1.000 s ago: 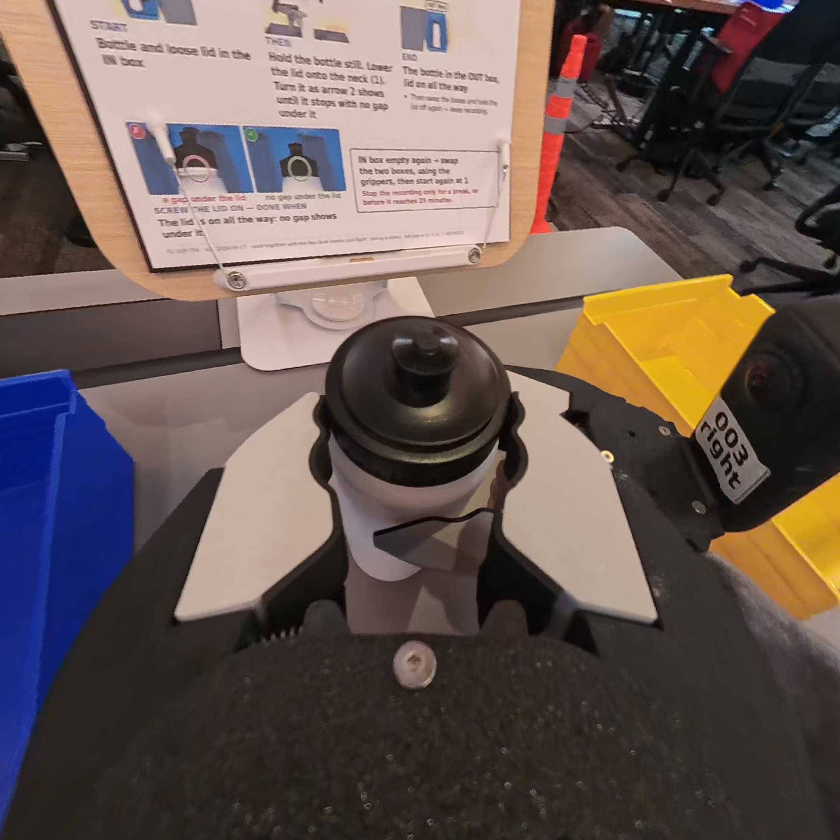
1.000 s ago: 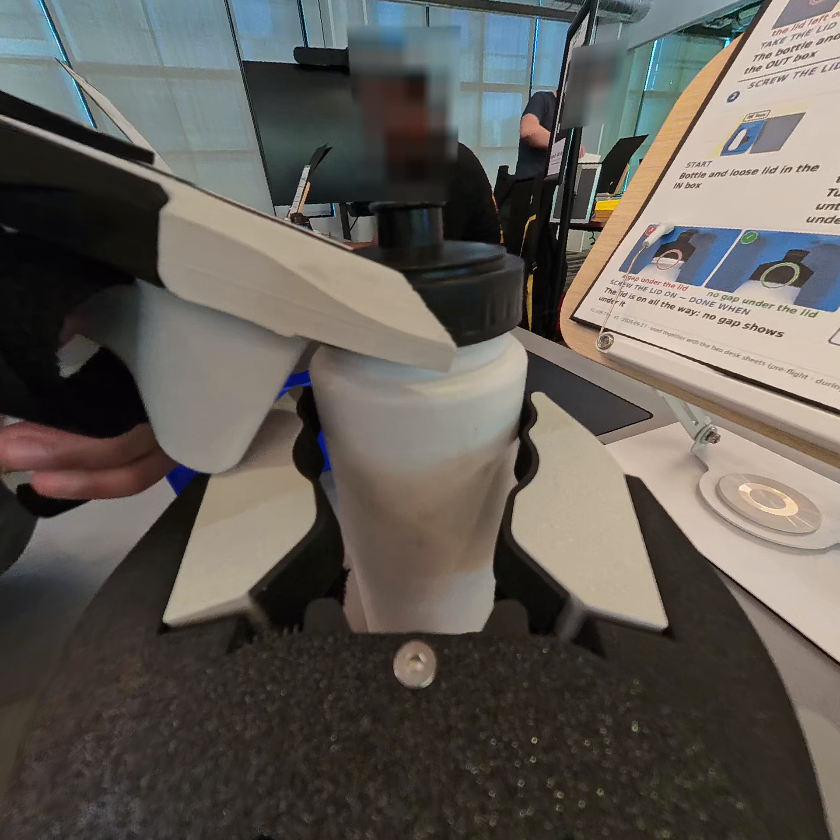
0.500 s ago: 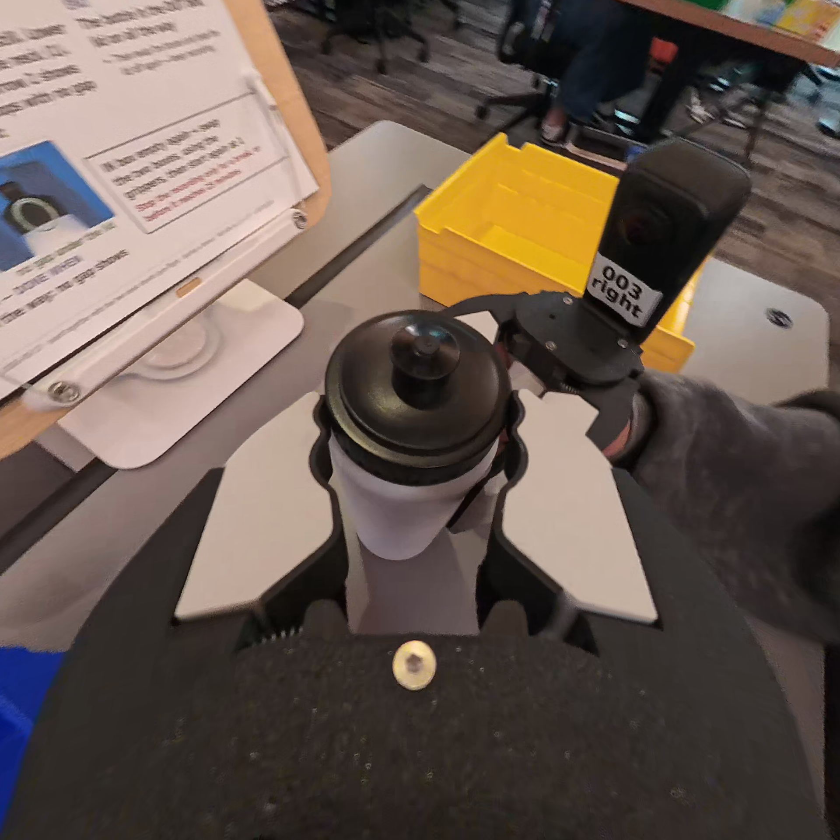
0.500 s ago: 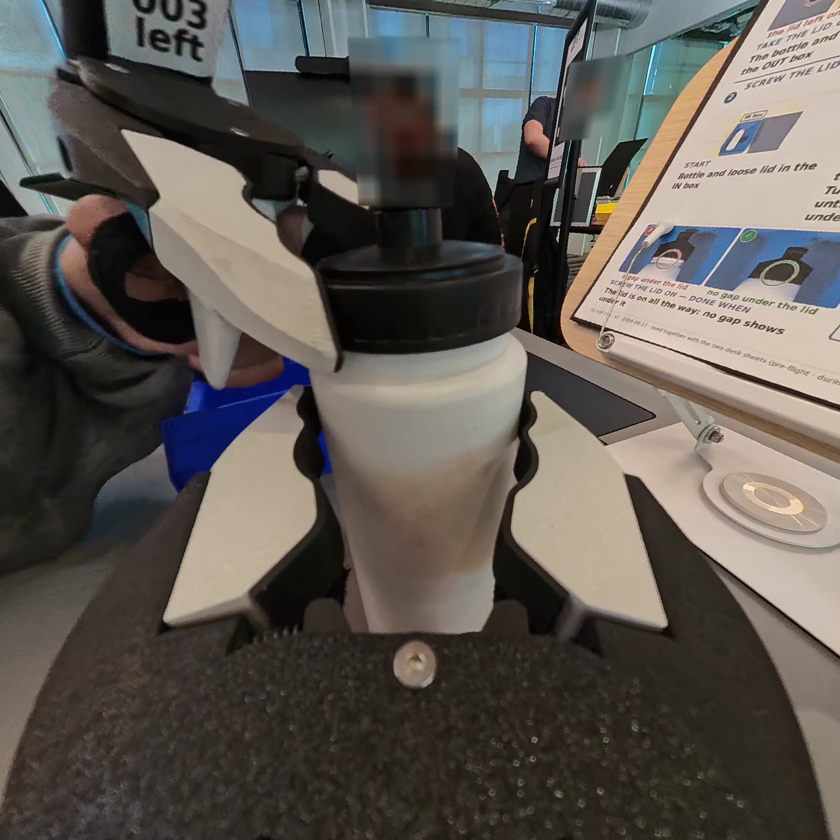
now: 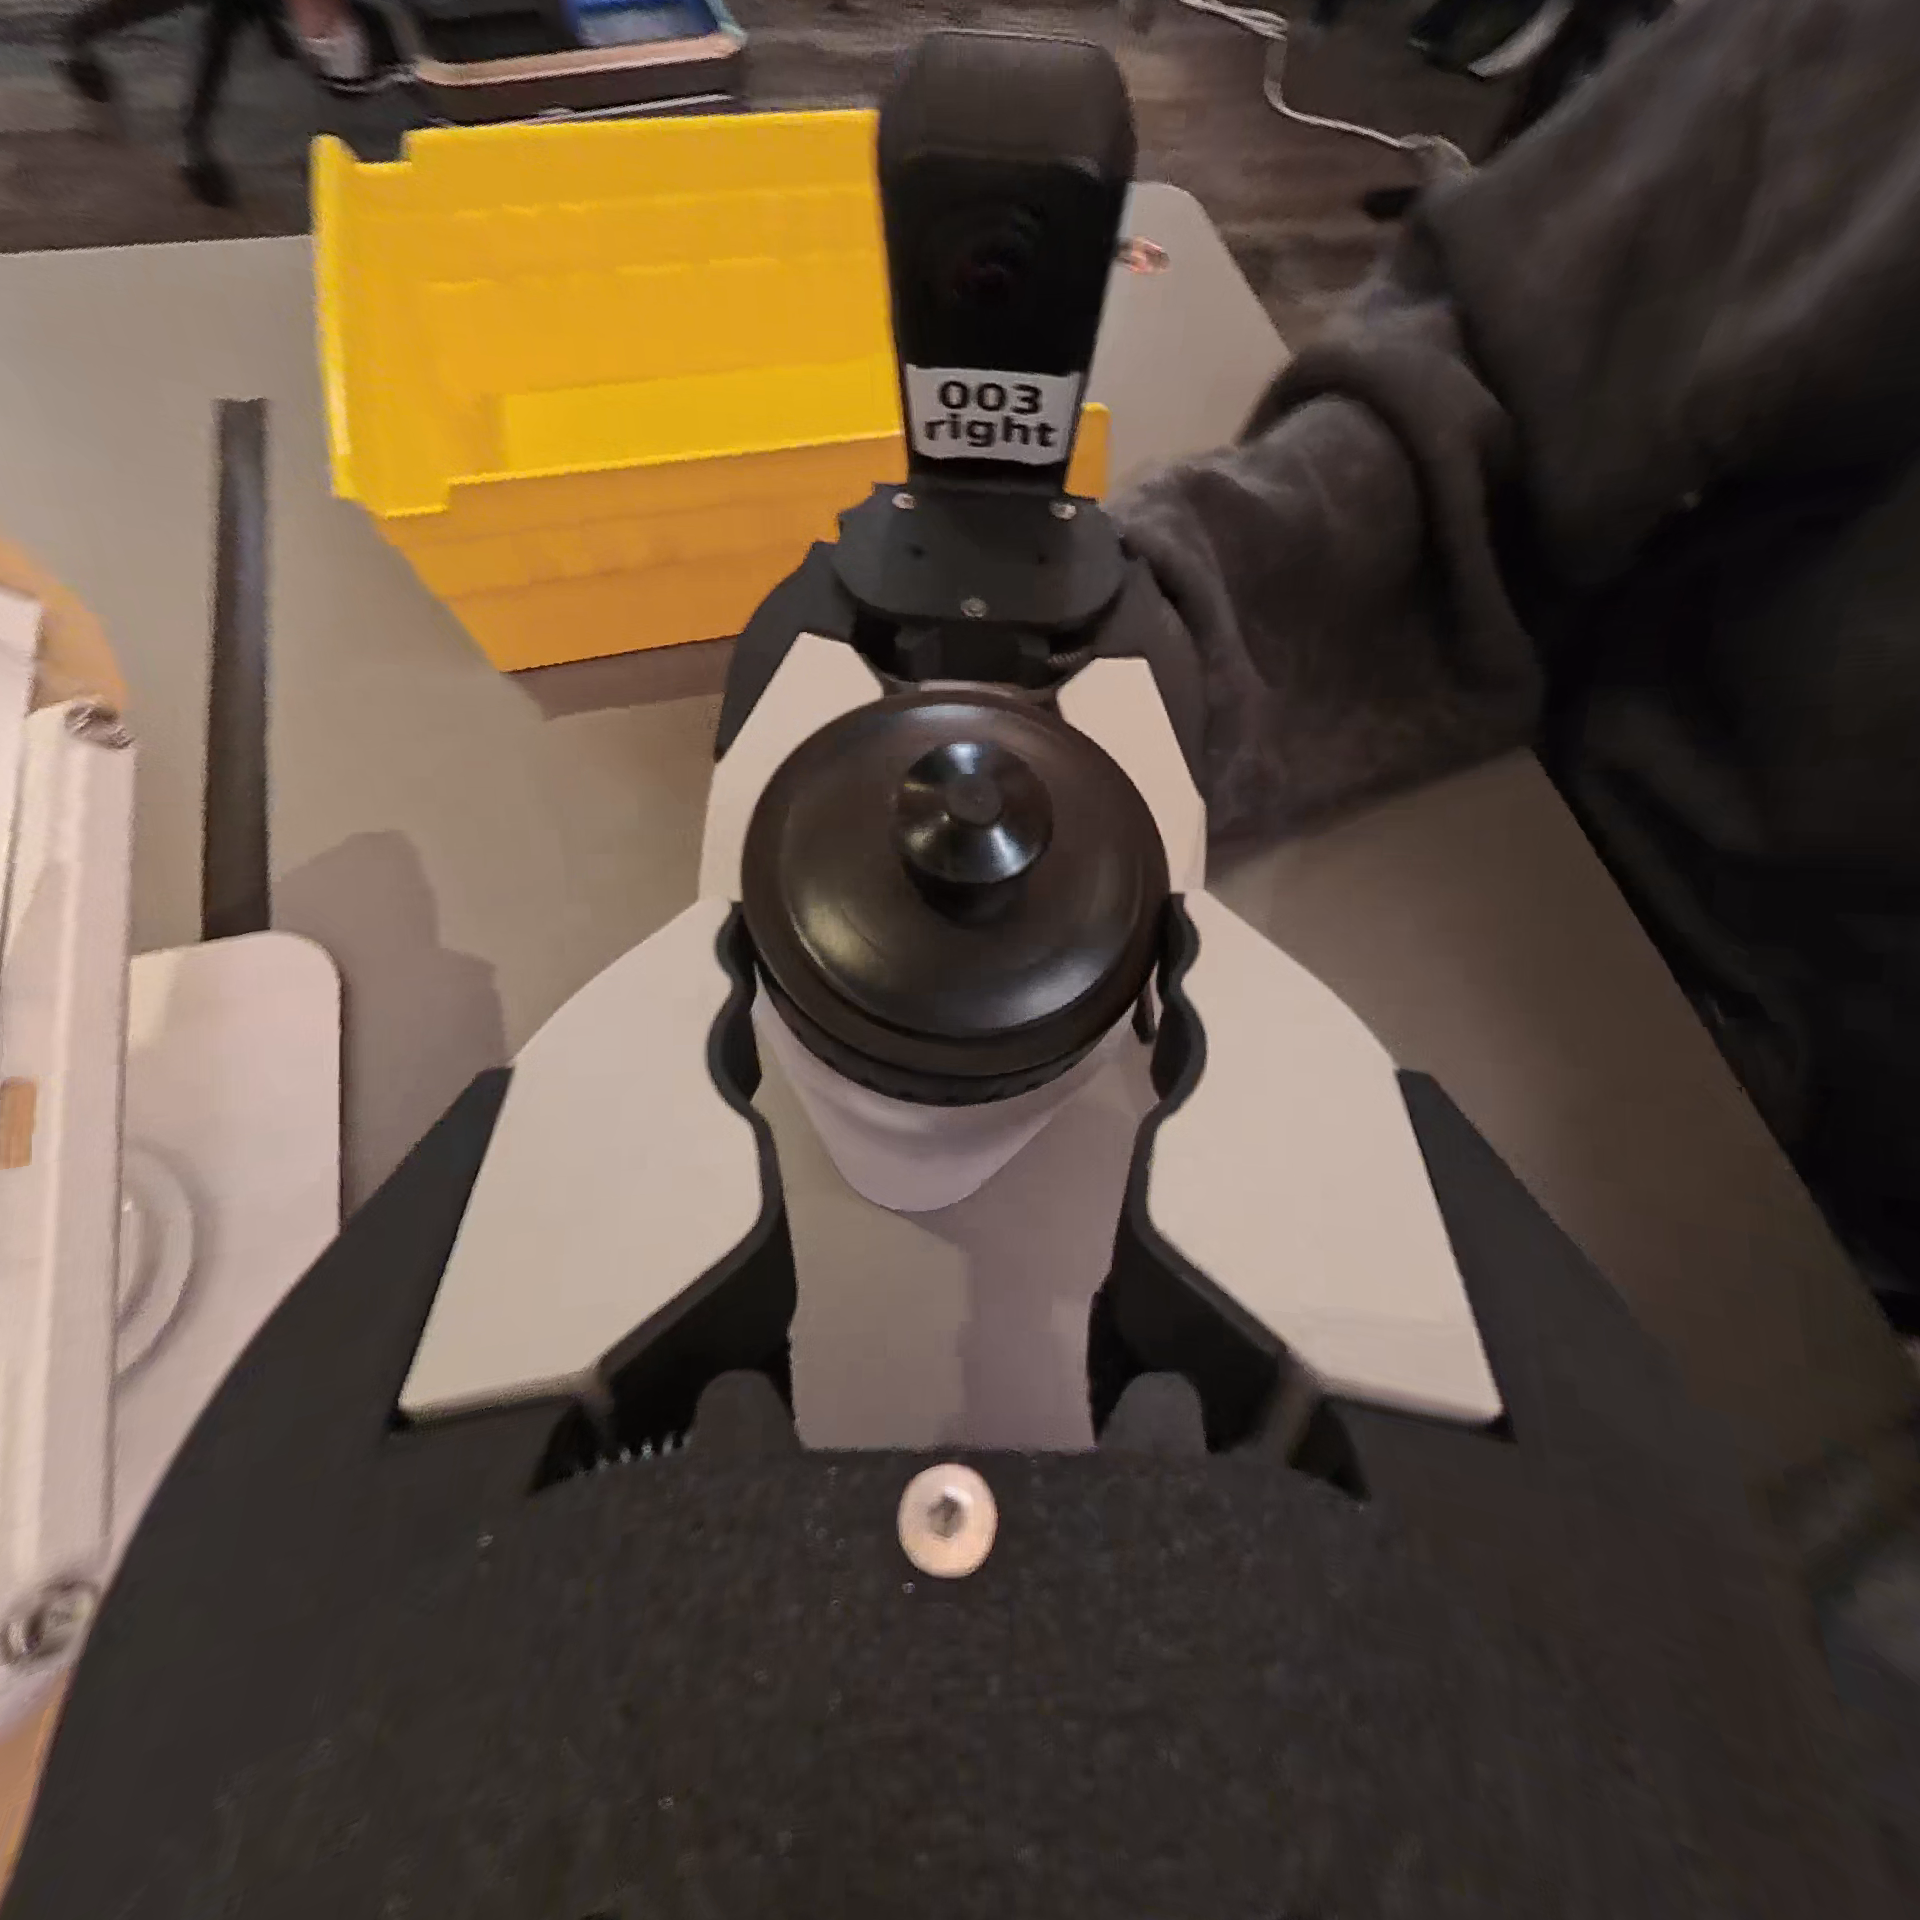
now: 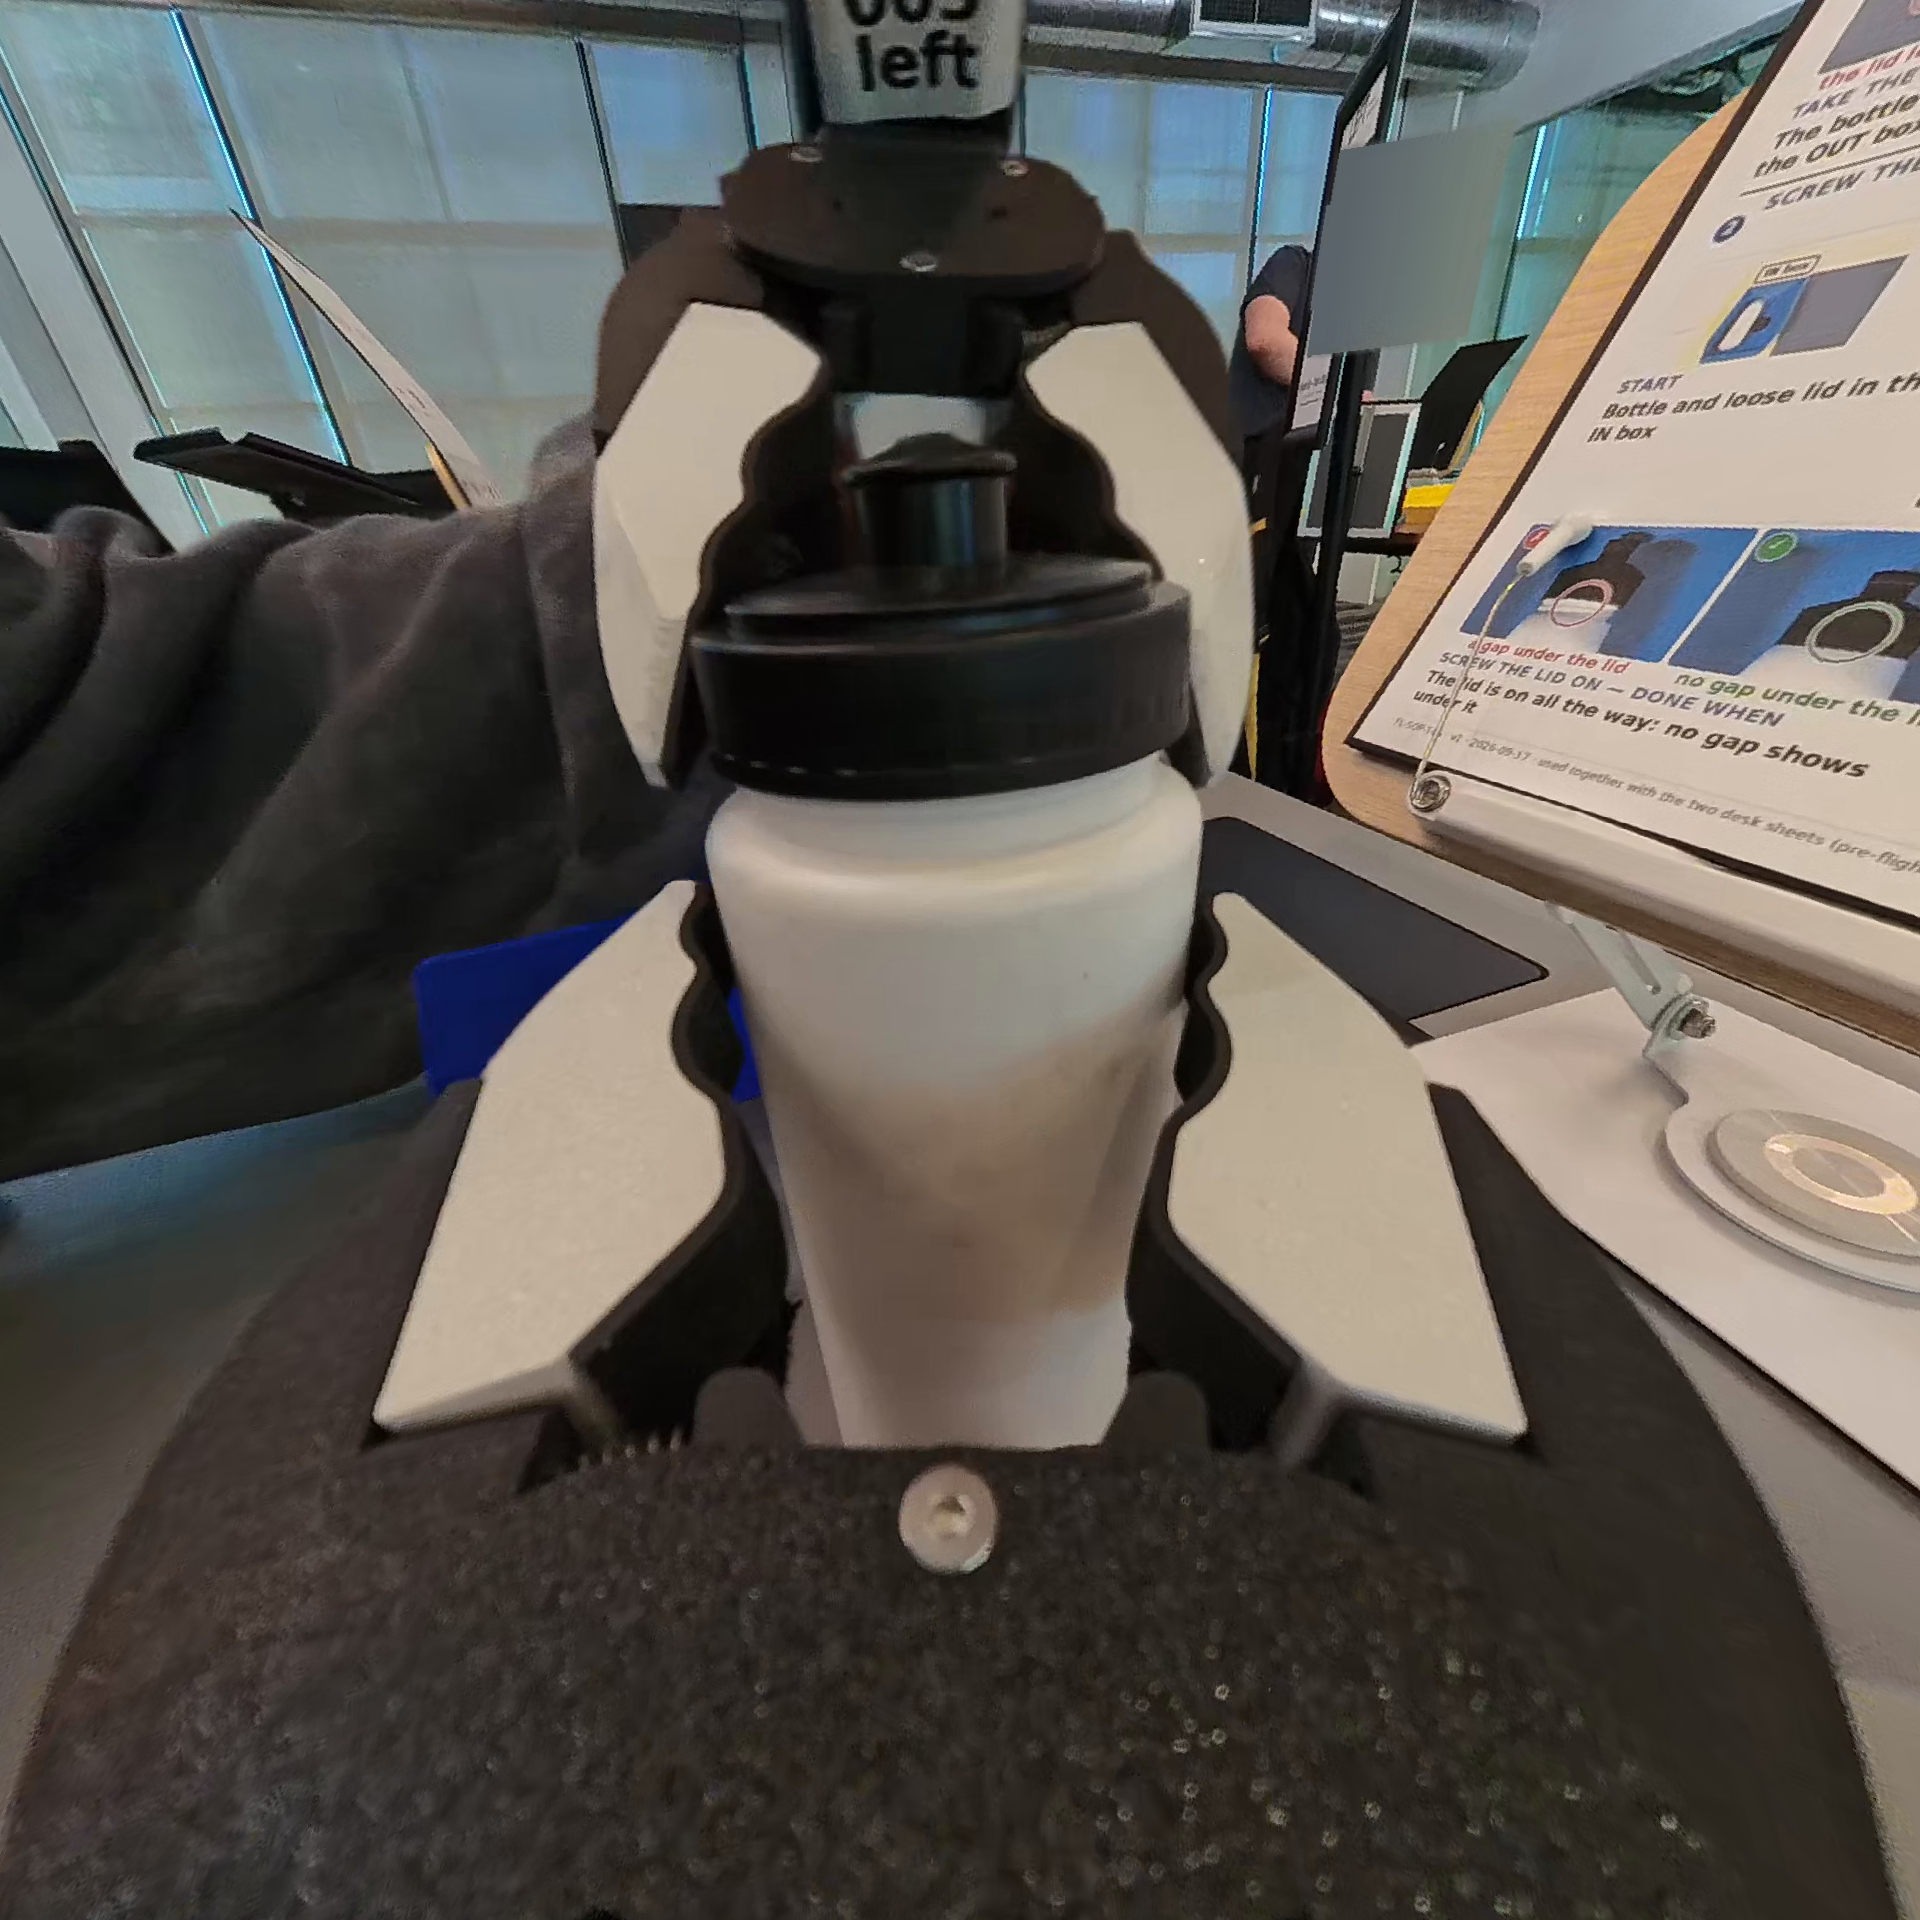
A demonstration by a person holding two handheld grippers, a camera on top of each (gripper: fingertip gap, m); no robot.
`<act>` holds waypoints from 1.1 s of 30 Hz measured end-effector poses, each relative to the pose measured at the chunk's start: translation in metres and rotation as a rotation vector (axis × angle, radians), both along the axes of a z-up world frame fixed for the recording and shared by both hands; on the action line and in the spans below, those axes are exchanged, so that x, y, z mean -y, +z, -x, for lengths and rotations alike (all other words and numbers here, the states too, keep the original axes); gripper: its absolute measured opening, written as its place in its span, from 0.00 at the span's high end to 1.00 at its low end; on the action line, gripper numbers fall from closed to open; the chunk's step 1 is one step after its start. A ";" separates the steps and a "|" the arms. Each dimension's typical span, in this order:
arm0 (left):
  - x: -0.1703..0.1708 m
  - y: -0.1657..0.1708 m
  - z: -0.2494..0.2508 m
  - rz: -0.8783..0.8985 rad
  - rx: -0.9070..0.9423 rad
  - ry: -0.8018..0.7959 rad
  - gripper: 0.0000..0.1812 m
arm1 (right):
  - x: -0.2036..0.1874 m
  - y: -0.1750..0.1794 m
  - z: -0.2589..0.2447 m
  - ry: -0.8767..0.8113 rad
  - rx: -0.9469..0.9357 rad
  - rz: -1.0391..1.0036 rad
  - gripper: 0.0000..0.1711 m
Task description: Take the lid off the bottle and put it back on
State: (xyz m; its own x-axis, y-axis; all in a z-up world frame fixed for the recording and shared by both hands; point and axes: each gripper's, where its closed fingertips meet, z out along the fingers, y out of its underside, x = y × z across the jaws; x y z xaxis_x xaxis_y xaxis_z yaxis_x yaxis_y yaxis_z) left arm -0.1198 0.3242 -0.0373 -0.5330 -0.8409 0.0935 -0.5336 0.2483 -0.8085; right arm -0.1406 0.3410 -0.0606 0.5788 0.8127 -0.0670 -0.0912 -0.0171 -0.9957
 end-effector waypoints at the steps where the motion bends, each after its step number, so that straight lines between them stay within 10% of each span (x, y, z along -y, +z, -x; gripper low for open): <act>1: 0.000 0.000 0.001 0.000 -0.003 -0.047 0.60 | 0.000 0.000 0.000 -0.002 -0.002 -0.002 0.51; 12: -0.001 0.013 0.000 0.050 0.085 0.056 0.59 | -0.003 -0.001 -0.003 -0.017 0.022 0.010 0.51; 24: -0.011 0.027 0.004 -0.034 0.288 1.181 0.45 | -0.004 0.000 -0.002 -0.069 0.026 -0.004 0.51; 33: -0.014 0.015 -0.006 0.099 0.324 1.553 0.48 | -0.004 -0.001 -0.002 -0.079 0.028 -0.006 0.51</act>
State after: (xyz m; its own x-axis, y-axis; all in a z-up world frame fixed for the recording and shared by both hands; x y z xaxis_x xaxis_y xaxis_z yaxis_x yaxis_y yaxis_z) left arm -0.1133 0.3381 -0.0226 0.7935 -0.5607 0.2366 -0.0166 -0.4087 -0.9125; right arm -0.1384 0.3451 -0.0611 0.6423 0.7651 -0.0454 -0.0640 -0.0055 -0.9979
